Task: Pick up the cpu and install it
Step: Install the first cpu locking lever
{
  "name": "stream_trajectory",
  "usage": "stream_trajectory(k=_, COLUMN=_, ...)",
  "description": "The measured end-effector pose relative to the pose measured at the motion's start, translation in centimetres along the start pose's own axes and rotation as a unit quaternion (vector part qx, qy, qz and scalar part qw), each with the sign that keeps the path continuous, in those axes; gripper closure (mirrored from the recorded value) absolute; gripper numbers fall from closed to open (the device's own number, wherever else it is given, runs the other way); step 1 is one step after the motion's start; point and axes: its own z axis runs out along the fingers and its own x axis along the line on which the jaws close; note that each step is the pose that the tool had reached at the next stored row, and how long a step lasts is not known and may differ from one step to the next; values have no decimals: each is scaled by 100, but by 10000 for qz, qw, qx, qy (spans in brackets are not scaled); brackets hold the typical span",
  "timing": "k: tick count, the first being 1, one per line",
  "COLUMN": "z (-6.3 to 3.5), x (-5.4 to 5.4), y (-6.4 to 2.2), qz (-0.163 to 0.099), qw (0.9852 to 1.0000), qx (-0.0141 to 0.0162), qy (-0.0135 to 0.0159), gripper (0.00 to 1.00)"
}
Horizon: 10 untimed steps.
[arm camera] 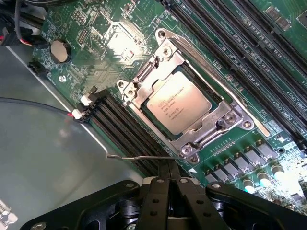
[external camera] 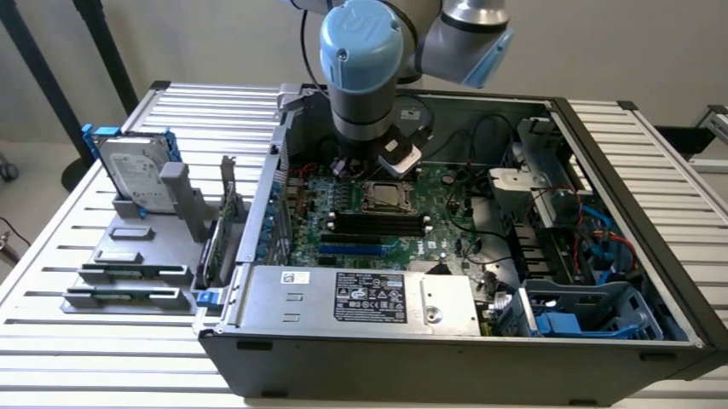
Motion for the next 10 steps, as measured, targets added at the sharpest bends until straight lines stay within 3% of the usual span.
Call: stream_trajectory(k=10, z=21, x=22, y=26, qz=-33, qw=10000, qx=7, qy=-14, gripper=89)
